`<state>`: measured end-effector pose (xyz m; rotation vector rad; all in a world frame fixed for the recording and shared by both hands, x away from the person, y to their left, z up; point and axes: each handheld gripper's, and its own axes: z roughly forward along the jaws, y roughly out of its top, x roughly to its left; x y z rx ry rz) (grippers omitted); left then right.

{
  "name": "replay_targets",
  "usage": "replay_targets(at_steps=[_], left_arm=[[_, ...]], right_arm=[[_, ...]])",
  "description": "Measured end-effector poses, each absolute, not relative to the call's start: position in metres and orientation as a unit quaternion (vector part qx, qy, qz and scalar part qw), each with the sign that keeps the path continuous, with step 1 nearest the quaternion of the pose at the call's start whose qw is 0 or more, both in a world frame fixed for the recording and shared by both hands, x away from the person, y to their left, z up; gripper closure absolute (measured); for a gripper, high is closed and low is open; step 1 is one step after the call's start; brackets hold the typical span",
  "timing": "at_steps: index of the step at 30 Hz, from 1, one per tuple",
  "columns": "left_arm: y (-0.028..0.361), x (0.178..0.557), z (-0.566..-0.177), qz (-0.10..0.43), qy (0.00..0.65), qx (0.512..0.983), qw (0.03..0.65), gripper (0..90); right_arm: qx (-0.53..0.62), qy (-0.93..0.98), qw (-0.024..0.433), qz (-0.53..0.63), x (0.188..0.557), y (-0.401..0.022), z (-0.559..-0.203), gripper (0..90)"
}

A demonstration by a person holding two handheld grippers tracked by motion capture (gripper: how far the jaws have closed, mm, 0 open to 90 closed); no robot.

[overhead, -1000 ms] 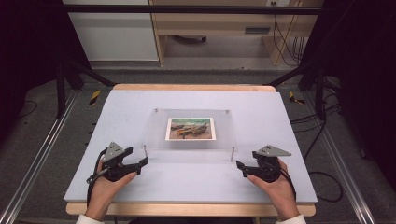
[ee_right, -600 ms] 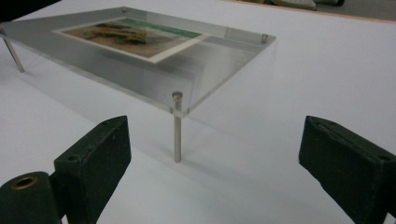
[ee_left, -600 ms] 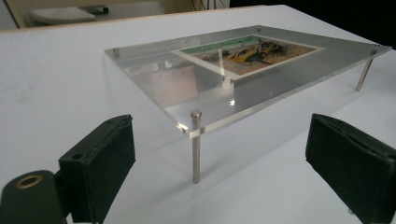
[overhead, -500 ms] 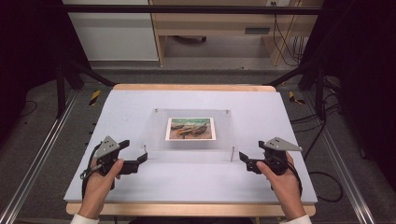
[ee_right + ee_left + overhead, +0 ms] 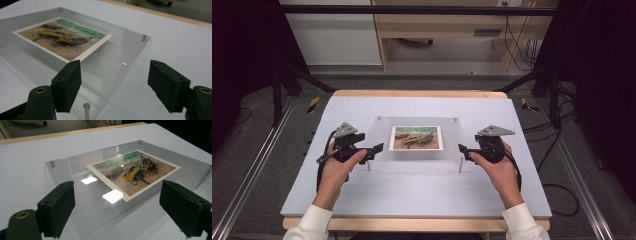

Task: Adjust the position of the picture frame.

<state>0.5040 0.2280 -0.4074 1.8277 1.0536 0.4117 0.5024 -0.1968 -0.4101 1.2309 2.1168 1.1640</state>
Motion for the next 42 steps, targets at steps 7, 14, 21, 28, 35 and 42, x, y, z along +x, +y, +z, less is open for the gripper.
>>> replay_targets(at_steps=[7,14,21,28,35,42], left_arm=[[0.236,0.500,-0.422,0.160,0.464,0.730,0.475,15.6],[0.237,0.502,-0.430,0.155,0.473,0.729,0.469,21.0],[0.239,0.504,-0.432,0.142,0.480,0.728,0.469,21.1],[0.247,0.505,-0.433,0.131,0.489,0.724,0.469,25.6],[0.250,0.507,-0.438,0.113,0.497,0.724,0.464,29.1],[0.250,0.509,-0.444,0.085,0.505,0.727,0.458,29.6]], right_arm=[[0.458,0.759,0.175,0.428,0.504,-0.197,-0.424,29.8],[0.472,0.750,0.138,0.443,0.508,-0.198,-0.430,32.9],[0.472,0.754,0.124,0.441,0.511,-0.196,-0.435,31.2],[0.475,0.756,0.110,0.437,0.512,-0.191,-0.437,30.1],[0.474,0.758,0.104,0.436,0.513,-0.189,-0.439,29.9],[0.474,0.758,0.096,0.438,0.512,-0.189,-0.439,29.7]])
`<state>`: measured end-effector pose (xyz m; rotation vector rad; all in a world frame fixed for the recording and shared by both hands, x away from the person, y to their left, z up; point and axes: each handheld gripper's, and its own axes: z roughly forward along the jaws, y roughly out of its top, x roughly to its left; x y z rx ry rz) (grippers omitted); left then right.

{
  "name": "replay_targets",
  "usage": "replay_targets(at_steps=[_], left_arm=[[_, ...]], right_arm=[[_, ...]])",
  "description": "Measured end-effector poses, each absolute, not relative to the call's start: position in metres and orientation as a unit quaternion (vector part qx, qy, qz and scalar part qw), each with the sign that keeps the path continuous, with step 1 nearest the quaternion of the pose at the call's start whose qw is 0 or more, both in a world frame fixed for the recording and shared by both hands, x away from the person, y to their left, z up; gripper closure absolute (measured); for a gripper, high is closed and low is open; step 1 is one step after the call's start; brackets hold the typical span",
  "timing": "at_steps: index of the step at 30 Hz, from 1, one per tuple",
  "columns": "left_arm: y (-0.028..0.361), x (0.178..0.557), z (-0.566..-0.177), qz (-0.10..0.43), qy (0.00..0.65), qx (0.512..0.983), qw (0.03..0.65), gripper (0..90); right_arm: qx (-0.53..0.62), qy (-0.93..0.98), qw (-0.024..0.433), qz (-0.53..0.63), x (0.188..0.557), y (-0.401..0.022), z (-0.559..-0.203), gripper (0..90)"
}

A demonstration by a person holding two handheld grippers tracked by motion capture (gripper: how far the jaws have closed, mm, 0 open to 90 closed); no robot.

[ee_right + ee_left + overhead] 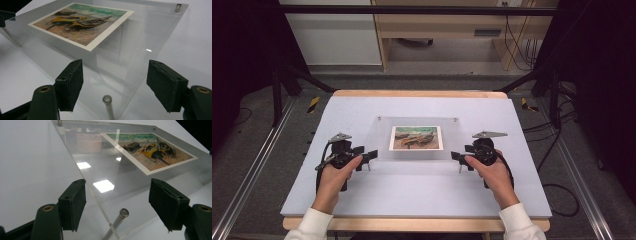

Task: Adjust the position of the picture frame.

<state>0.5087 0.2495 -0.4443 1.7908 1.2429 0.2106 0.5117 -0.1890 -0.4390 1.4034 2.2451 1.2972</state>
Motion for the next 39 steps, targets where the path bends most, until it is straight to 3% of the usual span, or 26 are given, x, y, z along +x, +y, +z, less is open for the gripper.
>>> replay_targets(at_steps=[19,39], left_arm=[[0.2508,0.5122,-0.4532,0.030,0.521,0.707,0.477,23.2],[0.2511,0.5134,-0.4539,0.031,0.516,0.710,0.478,22.9]], right_arm=[[0.487,0.744,0.071,0.452,0.5124,-0.1913,-0.4446,24.8],[0.499,0.737,0.053,0.454,0.5125,-0.1904,-0.4472,19.0]])
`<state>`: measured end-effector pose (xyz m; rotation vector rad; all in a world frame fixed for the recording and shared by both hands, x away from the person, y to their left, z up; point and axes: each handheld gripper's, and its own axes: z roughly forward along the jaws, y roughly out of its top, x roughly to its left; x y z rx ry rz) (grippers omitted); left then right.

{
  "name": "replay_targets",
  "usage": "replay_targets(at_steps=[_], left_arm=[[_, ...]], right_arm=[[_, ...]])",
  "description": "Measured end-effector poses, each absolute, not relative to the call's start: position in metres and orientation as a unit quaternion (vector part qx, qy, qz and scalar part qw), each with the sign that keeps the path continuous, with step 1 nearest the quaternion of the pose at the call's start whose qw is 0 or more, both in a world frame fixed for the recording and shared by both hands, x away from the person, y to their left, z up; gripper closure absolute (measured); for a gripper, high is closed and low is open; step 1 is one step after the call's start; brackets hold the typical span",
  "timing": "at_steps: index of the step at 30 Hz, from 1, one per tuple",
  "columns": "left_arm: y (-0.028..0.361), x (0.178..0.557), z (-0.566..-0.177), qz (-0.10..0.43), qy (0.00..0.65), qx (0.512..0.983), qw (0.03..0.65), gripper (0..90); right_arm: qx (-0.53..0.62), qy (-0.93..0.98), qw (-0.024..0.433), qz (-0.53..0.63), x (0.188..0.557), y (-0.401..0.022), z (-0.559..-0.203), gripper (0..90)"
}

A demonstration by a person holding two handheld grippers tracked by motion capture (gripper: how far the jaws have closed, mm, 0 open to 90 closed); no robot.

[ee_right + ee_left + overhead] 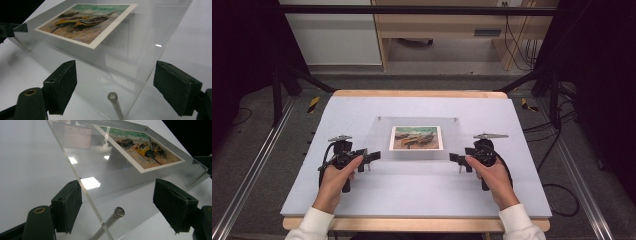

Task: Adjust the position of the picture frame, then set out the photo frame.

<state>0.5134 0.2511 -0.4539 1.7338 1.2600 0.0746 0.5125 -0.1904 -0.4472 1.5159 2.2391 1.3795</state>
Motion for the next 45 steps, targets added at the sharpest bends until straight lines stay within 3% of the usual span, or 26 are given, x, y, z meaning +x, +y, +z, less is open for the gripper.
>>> replay_targets(at_steps=[26,45], left_arm=[[0.2510,0.5157,-0.4556,0.031,0.515,0.708,0.483,22.7],[0.2511,0.5195,-0.4561,0.029,0.512,0.711,0.482,23.1]], right_arm=[[0.520,0.714,0.010,0.468,0.5168,-0.1893,-0.4553,16.1],[0.519,0.716,0.015,0.466,0.5205,-0.1894,-0.4553,17.3]])
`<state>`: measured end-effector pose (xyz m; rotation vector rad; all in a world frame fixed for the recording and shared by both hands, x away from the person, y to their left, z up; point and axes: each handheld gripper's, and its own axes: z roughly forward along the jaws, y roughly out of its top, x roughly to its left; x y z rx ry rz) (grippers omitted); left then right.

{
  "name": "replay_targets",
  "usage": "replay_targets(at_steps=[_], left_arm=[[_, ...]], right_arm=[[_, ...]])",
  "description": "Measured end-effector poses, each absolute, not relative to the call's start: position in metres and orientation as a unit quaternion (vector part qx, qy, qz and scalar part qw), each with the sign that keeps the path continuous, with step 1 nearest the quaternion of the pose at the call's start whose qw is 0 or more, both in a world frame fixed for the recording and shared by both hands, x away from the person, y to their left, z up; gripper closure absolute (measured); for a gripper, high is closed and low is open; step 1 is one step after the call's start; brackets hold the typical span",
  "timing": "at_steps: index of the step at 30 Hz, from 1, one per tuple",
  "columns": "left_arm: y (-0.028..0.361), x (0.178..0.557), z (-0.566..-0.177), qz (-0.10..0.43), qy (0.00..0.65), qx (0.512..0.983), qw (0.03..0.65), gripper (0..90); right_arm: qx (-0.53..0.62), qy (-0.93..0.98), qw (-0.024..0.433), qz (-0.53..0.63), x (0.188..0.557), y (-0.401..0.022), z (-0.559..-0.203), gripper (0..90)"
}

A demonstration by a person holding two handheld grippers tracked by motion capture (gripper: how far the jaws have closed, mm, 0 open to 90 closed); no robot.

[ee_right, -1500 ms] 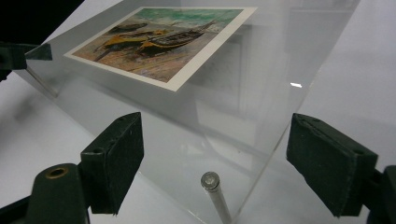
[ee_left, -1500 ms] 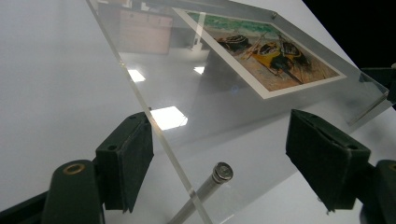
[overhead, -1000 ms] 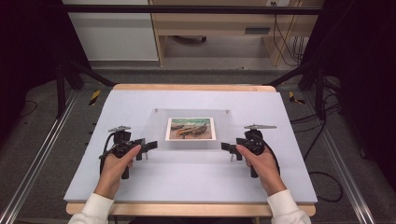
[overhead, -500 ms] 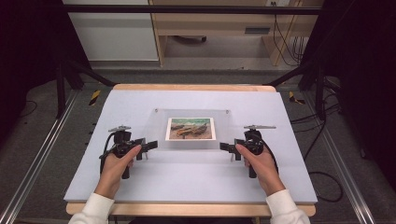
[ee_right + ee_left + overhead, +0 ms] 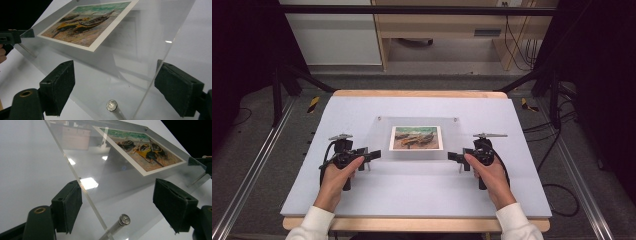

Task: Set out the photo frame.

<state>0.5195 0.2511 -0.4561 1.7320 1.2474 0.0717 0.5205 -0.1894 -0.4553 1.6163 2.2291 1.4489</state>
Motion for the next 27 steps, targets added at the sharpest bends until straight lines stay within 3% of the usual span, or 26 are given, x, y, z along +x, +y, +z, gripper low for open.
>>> replay_targets(at_steps=[27], left_arm=[[0.2467,0.5242,-0.4561,0.044,0.512,0.709,0.483,23.8]], right_arm=[[0.515,0.719,0.029,0.467,0.5255,-0.1903,-0.4545,17.7]])
